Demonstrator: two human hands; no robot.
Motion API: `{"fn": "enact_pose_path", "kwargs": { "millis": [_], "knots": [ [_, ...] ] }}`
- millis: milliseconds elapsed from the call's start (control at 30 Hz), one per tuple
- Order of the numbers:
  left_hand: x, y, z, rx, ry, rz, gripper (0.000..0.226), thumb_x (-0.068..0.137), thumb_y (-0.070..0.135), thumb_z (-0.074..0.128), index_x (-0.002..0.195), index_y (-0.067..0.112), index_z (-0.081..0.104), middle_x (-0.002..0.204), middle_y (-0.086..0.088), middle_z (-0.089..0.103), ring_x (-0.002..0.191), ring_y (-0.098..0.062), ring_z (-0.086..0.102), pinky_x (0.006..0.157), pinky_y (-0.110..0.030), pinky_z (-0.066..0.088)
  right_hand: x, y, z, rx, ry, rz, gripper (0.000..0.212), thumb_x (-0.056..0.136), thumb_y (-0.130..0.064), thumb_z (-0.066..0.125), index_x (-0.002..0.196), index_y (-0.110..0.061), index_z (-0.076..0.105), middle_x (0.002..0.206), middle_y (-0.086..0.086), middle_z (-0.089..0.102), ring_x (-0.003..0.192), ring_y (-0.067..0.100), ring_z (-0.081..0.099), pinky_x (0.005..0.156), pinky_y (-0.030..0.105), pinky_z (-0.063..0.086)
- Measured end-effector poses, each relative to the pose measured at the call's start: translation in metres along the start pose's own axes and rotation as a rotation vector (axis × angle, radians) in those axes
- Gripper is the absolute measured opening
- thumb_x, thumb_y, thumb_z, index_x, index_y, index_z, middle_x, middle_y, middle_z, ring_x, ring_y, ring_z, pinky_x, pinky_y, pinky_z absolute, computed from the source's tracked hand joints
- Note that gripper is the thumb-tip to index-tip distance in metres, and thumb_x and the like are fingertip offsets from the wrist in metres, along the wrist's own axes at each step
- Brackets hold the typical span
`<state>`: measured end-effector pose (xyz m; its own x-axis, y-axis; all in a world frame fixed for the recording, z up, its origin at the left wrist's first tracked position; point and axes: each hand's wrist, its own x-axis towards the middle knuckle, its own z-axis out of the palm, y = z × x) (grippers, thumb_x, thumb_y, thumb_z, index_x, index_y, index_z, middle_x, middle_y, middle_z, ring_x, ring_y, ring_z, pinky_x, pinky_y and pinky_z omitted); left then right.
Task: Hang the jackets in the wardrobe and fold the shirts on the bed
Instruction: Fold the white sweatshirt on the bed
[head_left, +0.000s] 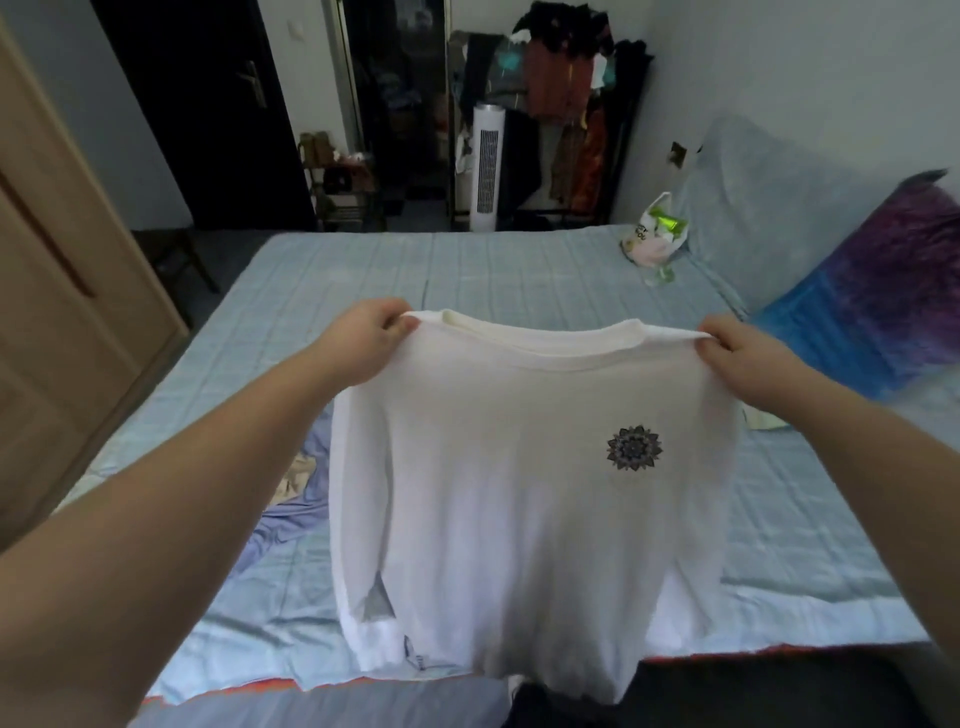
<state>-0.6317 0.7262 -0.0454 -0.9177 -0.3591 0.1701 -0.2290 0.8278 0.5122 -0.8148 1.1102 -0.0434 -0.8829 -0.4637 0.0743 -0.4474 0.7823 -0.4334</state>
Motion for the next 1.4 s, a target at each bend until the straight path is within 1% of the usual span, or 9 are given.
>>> {"fn": "enact_pose_path", "kwargs": {
  "millis": [233,333,400,500,600,800,1067,1233,1400],
  "knots": [
    [0.105,-0.048,0.077,0.064,-0.025,-0.103,0.024,0.102,0.028,0.048,0.084,0.015,0.055,0.083,-0.007,0.059,0.087,-0.030,0.057,0.069,-0.034,0.035,0.113,0.035,0.081,0.010,0.218,0.021,0.018,0.097,-0.035,0.052,0.099,-0.021,0.064,0.097,0.008,0.065,0.093,0.030,0.058,0.078,0.041,0.047],
    [0.162,-0.075,0.128,0.064,-0.047,-0.215,0.027,0.098,0.041,0.043,0.076,0.025,0.047,0.082,-0.002,0.057,0.093,-0.032,0.061,0.082,-0.042,0.047,0.181,0.059,0.129,-0.093,0.226,0.027,0.026,0.096,-0.045,0.044,0.097,-0.024,0.058,0.097,0.006,0.059,0.092,0.032,0.058,0.072,0.041,0.048],
    [0.201,-0.095,0.168,0.086,-0.069,-0.292,0.028,0.097,0.043,0.042,0.075,0.026,0.045,0.090,-0.006,0.063,0.100,-0.033,0.061,0.091,-0.048,0.046,0.228,0.076,0.167,-0.141,0.219,0.055,0.027,0.097,-0.044,0.042,0.095,-0.021,0.057,0.096,0.008,0.058,0.090,0.034,0.058,0.066,0.038,0.043],
    [0.257,-0.124,0.232,0.166,-0.082,-0.376,0.024,0.099,0.041,0.040,0.083,0.026,0.051,0.102,-0.010,0.068,0.108,-0.033,0.059,0.096,-0.049,0.040,0.294,0.102,0.230,-0.196,0.181,0.102,0.029,0.099,-0.040,0.040,0.096,-0.016,0.057,0.095,0.014,0.059,0.089,0.038,0.058,0.065,0.039,0.043],
    [0.308,-0.158,0.299,0.239,-0.123,-0.434,0.027,0.100,0.039,0.038,0.102,0.024,0.060,0.106,-0.009,0.067,0.114,-0.032,0.056,0.092,-0.046,0.032,0.354,0.131,0.294,-0.280,0.125,0.141,0.034,0.100,-0.040,0.040,0.098,-0.011,0.057,0.095,0.017,0.061,0.092,0.040,0.059,0.072,0.046,0.048],
    [0.383,-0.240,0.418,0.303,-0.139,-0.513,0.023,0.100,0.038,0.040,0.106,0.021,0.055,0.087,-0.003,0.054,0.105,-0.031,0.055,0.082,-0.041,0.026,0.445,0.189,0.419,-0.293,0.027,0.131,0.025,0.097,-0.036,0.049,0.101,-0.012,0.055,0.094,0.018,0.061,0.093,0.041,0.055,0.071,0.045,0.045],
    [0.390,-0.331,0.560,0.373,-0.107,-0.479,0.023,0.097,0.032,0.044,0.109,0.014,0.052,0.113,-0.010,0.052,0.108,-0.032,0.045,0.089,-0.047,0.030,0.473,0.253,0.556,-0.311,0.082,0.071,0.021,0.093,-0.027,0.056,0.109,-0.014,0.056,0.108,0.018,0.057,0.100,0.040,0.051,0.079,0.049,0.042],
    [0.383,-0.346,0.592,0.478,0.073,-0.402,0.023,0.091,0.031,0.045,0.105,0.014,0.053,0.108,-0.012,0.053,0.101,-0.034,0.047,0.088,-0.048,0.032,0.466,0.270,0.587,-0.362,0.191,0.047,0.027,0.095,-0.028,0.051,0.119,-0.017,0.054,0.121,0.017,0.053,0.101,0.039,0.049,0.083,0.047,0.036],
    [0.387,-0.341,0.587,0.501,-0.009,-0.418,0.030,0.091,0.035,0.041,0.110,0.014,0.052,0.113,-0.013,0.053,0.106,-0.035,0.047,0.090,-0.049,0.032,0.471,0.264,0.580,-0.364,0.101,0.053,0.032,0.094,-0.031,0.044,0.122,-0.017,0.050,0.124,0.017,0.052,0.106,0.040,0.049,0.087,0.051,0.039]
  ]
}}
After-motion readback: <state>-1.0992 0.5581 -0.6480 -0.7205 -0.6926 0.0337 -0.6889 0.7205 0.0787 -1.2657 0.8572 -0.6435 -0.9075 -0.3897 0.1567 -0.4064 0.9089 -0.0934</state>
